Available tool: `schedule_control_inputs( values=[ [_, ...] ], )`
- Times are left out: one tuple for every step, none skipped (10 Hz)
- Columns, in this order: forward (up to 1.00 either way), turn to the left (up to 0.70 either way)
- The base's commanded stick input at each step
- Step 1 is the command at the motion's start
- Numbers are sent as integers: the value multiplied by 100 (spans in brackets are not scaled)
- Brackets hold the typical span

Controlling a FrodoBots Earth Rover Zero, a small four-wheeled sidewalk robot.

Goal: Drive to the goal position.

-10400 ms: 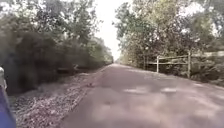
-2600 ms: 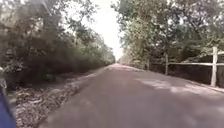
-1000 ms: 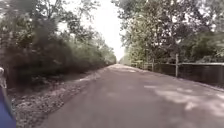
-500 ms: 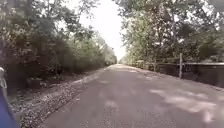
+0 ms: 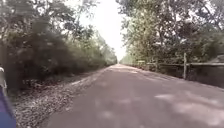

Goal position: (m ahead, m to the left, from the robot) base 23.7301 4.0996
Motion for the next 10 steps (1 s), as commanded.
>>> schedule_control_inputs(
  values=[
    [70, 0],
    [70, 0],
    [70, 0],
    [70, 0],
    [70, 0],
    [70, 0],
    [70, 0],
    [70, 0],
    [70, 0],
    [70, 0]
  ],
)
